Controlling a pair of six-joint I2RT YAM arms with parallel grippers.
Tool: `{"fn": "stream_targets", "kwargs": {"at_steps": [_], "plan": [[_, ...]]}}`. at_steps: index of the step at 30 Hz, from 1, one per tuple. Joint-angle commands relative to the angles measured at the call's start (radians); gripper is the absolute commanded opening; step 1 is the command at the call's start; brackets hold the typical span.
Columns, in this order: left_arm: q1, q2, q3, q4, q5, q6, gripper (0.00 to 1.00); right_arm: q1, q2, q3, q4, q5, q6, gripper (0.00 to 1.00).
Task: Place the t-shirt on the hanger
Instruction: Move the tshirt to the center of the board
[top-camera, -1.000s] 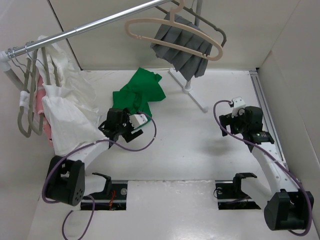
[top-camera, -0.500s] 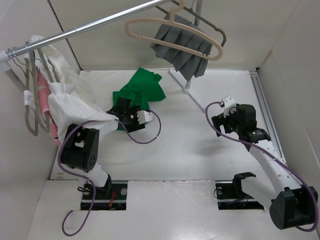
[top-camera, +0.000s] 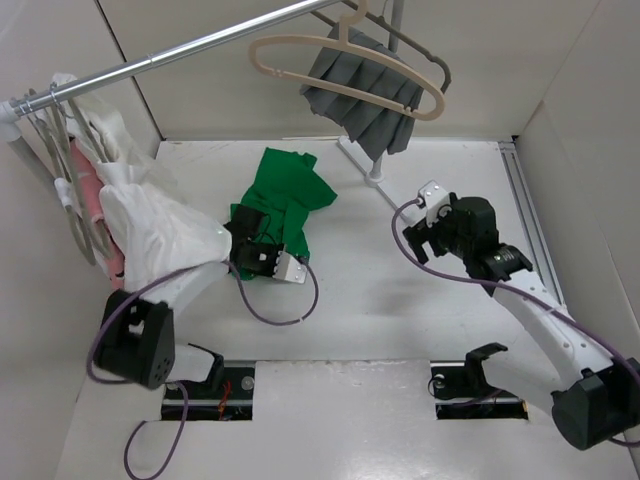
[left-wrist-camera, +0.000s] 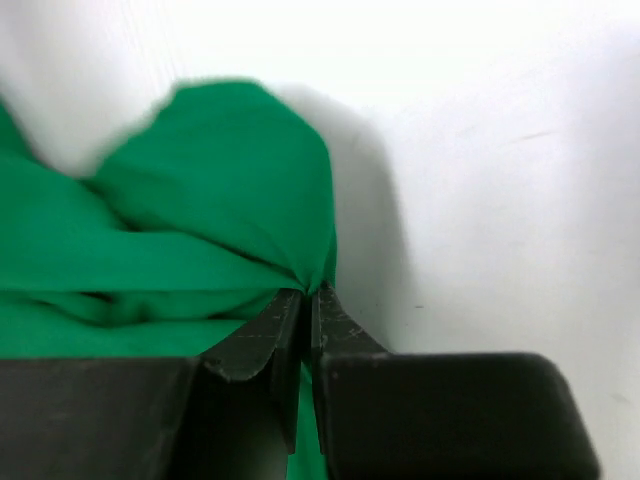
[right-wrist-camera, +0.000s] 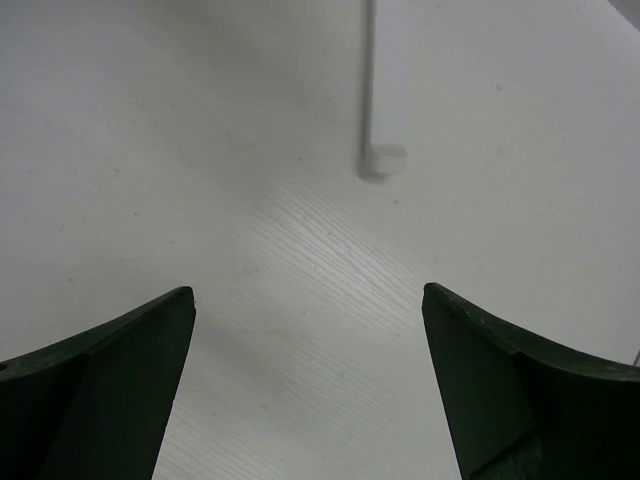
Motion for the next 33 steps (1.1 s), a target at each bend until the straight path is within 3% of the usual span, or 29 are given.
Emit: {"fn": "stream_targets", "kwargs": {"at_steps": [1,4,5,6,7,11,13,14,15,18,19,23,27,28,30,31,32,33], "plan": [[-0.066,-0.212,0.017,-0.327,0.197,0.242,0.00,0.077,0.032,0.063,0.029,0.008,-0.036,1.00],[-0.172,-0.353,0.041,-0.498,0.221,0.343,0.00,0.194,0.100,0.120,0.029,0.057,-0.069,1.00],[-0.222,-0.384,0.041,-0.499,0.240,0.273,0.10,0.224,0.123,0.137,0.029,0.080,-0.079,1.00],[-0.243,-0.412,0.023,-0.489,0.249,0.230,0.56,0.252,0.149,0.154,0.018,0.081,-0.079,1.00],[-0.257,-0.436,0.012,-0.479,0.258,0.194,0.69,0.301,0.197,0.189,0.018,0.081,-0.100,1.00],[-0.269,-0.542,-0.034,-0.335,0.280,-0.028,0.78,0.387,0.324,0.272,0.032,-0.002,-0.128,1.00],[-0.269,-0.564,-0.054,-0.235,0.251,-0.207,0.78,0.410,0.373,0.307,0.066,-0.047,-0.128,1.00],[-0.269,-0.574,-0.054,-0.176,0.226,-0.421,0.78,0.432,0.420,0.341,0.079,-0.060,-0.128,1.00],[-0.269,-0.594,-0.075,-0.037,0.143,-0.526,0.77,0.441,0.443,0.355,0.096,-0.077,-0.128,1.00],[-0.269,-0.626,-0.167,0.206,-0.031,-0.811,0.65,0.476,0.552,0.410,0.152,-0.142,-0.137,1.00],[-0.269,-0.627,-0.190,0.256,-0.168,-0.869,0.54,0.485,0.586,0.425,0.152,-0.157,-0.137,1.00],[-0.269,-0.617,-0.244,0.348,-0.433,-1.085,0.36,0.504,0.753,0.517,0.161,-0.247,-0.146,1.00],[-0.220,-0.605,-0.244,0.324,-0.522,-1.222,0.30,0.504,0.886,0.580,0.189,-0.287,-0.125,1.00],[-0.220,-0.605,-0.244,0.324,-0.522,-1.222,0.30,0.504,0.935,0.606,0.189,-0.301,-0.114,0.95],[-0.220,-0.633,-0.271,0.324,-0.503,-1.208,0.36,0.504,0.976,0.626,0.189,-0.347,-0.114,0.72],[-0.220,-0.642,-0.287,0.324,-0.502,-1.194,0.40,0.504,0.985,0.626,0.189,-0.347,-0.114,0.54],[-0.220,-0.651,-0.287,0.324,-0.502,-1.194,0.43,0.495,0.985,0.614,0.189,-0.347,-0.085,0.01],[-0.220,-0.663,-0.296,0.324,-0.493,-1.185,0.46,0.495,0.961,0.599,0.189,-0.300,-0.074,0.00]]}}
